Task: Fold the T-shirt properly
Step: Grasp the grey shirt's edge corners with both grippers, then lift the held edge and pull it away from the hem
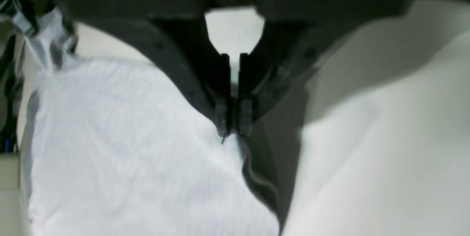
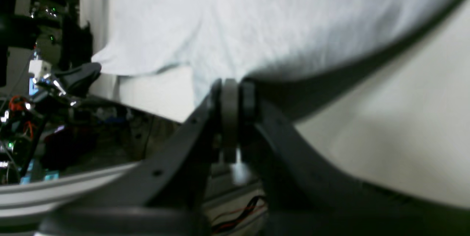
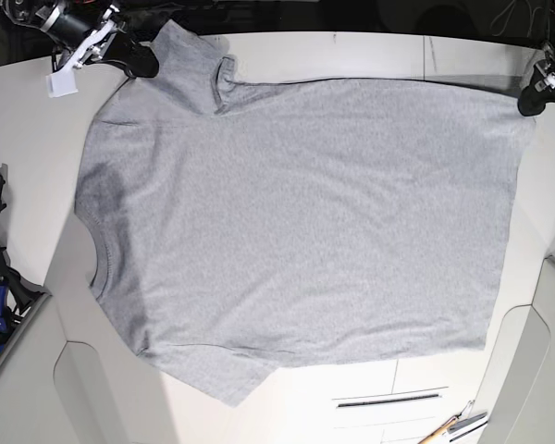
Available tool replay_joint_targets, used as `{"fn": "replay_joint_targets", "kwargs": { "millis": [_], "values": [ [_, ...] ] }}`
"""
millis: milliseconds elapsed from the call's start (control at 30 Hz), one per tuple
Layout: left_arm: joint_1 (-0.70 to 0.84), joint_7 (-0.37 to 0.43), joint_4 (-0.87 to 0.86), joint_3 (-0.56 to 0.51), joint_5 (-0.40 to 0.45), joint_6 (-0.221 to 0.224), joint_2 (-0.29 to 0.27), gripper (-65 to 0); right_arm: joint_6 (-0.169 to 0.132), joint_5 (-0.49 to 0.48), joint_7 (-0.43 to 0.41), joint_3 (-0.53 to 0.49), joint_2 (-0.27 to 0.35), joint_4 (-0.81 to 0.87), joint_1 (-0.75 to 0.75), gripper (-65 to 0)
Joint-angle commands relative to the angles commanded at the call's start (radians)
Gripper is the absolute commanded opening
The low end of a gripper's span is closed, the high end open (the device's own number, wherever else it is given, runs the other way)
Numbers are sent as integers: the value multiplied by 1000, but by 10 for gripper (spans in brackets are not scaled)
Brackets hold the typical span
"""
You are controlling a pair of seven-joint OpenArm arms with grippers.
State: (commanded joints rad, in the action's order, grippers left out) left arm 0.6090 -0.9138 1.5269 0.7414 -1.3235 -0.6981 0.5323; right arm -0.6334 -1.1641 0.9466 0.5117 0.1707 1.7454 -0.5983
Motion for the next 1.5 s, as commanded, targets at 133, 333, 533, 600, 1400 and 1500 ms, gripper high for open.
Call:
{"fn": "replay_joint_targets", "kwargs": {
  "millis": [133,333,533,600,1400,1500],
  "values": [
    [-53,21,0,-2,12,0,-6,-650,0,15,-1,13,0,78,71,-650],
    [-151,105,-4,-22,145,0,-6,-650,2,137,-39,11,0,82,259,-650],
    [-256,272,-4,-133,372,65,-6,-650,9,277,-102,-41,0,40,459,-650],
    [-304,293,-4,-194,447,68,-6,-650,9,314,-104,-80,0,4,525,-650],
    [-597,461,-278,-354,663,201,-8,-506,28,581,-211,-192,0,-443,902,-650],
    [-598,405,-278,-354,662,202,-8,-440,28,581,-211,-192,0,-443,900,-589]
  ]
}}
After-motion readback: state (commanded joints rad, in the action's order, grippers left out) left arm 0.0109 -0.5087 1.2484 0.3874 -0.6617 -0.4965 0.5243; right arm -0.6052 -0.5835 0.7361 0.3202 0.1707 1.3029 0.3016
